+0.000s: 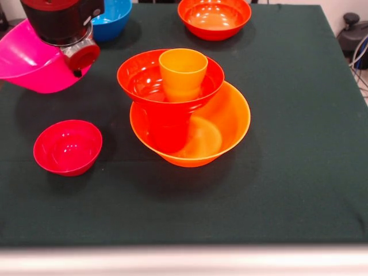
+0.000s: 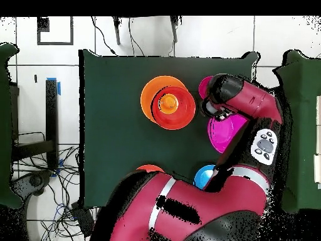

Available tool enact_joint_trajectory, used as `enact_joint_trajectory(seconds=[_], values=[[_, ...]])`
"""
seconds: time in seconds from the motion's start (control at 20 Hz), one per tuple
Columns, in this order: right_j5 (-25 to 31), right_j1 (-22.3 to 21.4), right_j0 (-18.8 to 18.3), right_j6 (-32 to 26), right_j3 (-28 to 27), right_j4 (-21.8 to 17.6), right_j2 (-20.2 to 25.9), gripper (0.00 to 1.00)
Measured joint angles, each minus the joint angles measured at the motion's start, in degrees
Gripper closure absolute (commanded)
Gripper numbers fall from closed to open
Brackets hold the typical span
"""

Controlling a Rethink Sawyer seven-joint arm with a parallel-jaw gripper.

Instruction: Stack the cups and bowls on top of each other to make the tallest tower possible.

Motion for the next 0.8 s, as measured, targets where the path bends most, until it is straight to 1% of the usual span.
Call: enact_joint_trajectory(seconds=[0.35, 0.4, 0.8], values=[[3.21, 0.01, 1.43, 0.00, -1.83, -0.04, -2.04, 1.00], [4.67, 0.01, 2.02, 0.00, -2.55, -0.34, -3.04, 1.00], [9.22, -0.02, 3.89, 0.00, -5.44, -2.70, -6.40, 1.00]])
